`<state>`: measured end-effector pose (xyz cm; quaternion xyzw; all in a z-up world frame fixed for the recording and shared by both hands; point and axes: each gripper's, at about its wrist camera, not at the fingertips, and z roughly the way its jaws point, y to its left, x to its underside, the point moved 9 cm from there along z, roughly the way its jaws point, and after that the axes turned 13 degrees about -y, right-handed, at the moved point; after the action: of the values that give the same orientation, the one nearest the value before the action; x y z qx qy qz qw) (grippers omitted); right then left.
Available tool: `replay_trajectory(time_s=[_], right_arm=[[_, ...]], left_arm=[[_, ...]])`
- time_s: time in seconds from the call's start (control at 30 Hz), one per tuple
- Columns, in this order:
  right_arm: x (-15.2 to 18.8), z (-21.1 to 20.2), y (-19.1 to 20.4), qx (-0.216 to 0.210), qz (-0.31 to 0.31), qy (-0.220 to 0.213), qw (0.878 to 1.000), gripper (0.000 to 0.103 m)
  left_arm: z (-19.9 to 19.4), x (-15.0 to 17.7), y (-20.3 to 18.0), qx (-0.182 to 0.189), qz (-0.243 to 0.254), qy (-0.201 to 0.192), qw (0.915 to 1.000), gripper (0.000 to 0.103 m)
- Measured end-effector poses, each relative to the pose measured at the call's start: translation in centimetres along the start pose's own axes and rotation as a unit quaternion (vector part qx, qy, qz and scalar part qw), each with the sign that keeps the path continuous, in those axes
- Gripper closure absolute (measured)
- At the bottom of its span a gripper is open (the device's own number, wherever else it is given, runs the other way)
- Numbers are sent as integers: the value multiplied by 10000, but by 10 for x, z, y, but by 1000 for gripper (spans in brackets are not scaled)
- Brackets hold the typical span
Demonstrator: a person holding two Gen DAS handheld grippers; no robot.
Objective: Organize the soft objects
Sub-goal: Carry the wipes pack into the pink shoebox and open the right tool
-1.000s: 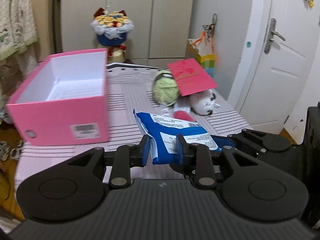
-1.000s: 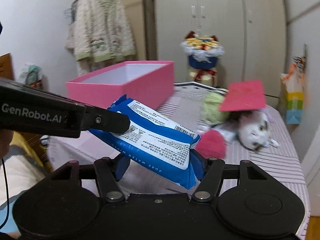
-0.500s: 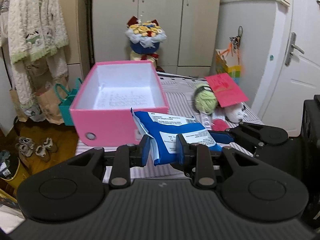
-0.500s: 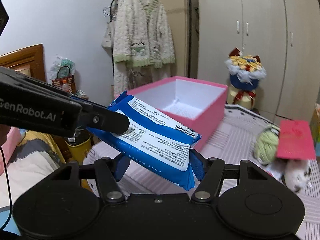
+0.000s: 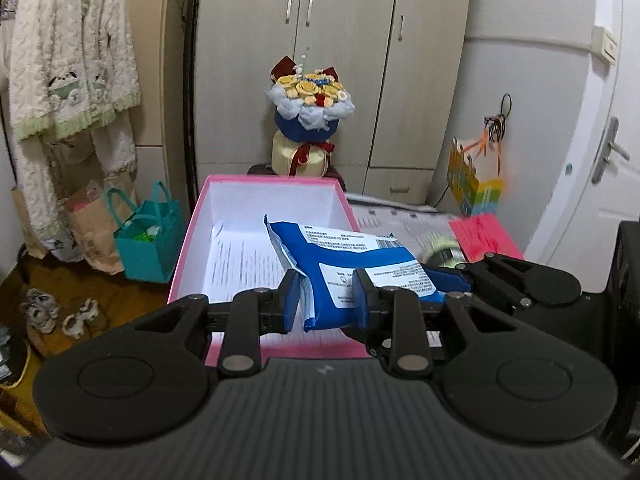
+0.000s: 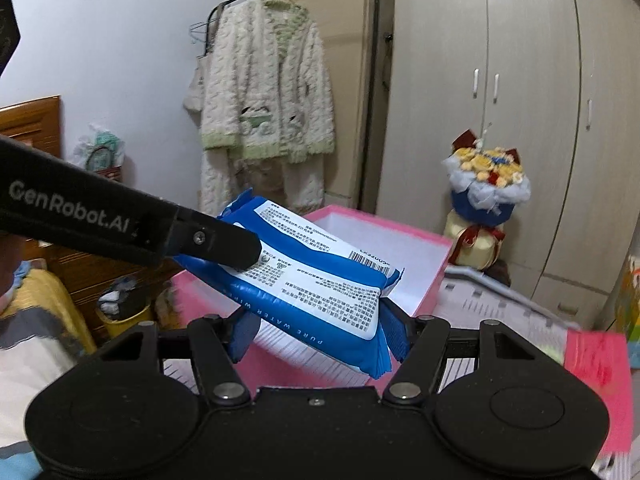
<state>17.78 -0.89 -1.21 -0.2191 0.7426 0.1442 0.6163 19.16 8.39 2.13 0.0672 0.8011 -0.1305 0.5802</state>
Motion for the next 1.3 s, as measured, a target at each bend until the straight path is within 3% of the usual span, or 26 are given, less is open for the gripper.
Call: replay_trajectory(time_s=[0.27,0.5,0.7,1.03,1.1,1.2,1.3], right_arm=[[-5,80,-41,209,250,106,9994,33],[4,138,-63,289,430,741,9959,33],[13,170,-64,297,116,1265,9915,33],[29,193,-66,530,-508,1708,9826,33],[32,192,-69,526,-498,1732,9822,29],[27,185,-68,389,-438,1556,9861,22],[18,167,-63,203,-286,1343,9903,20]], left_arm=[[90,-22,29,2,-184,149,9997,76],[153,-22,53,-49,-401,625,9972,76],[181,-10,70,-183,-683,870,9937,76],[209,10,84,-229,-1179,1058,9871,76],[212,13,82,-204,-1198,1117,9863,75],[217,18,81,-209,-1300,1170,9844,60],[212,23,78,-326,-1069,1172,9868,59]])
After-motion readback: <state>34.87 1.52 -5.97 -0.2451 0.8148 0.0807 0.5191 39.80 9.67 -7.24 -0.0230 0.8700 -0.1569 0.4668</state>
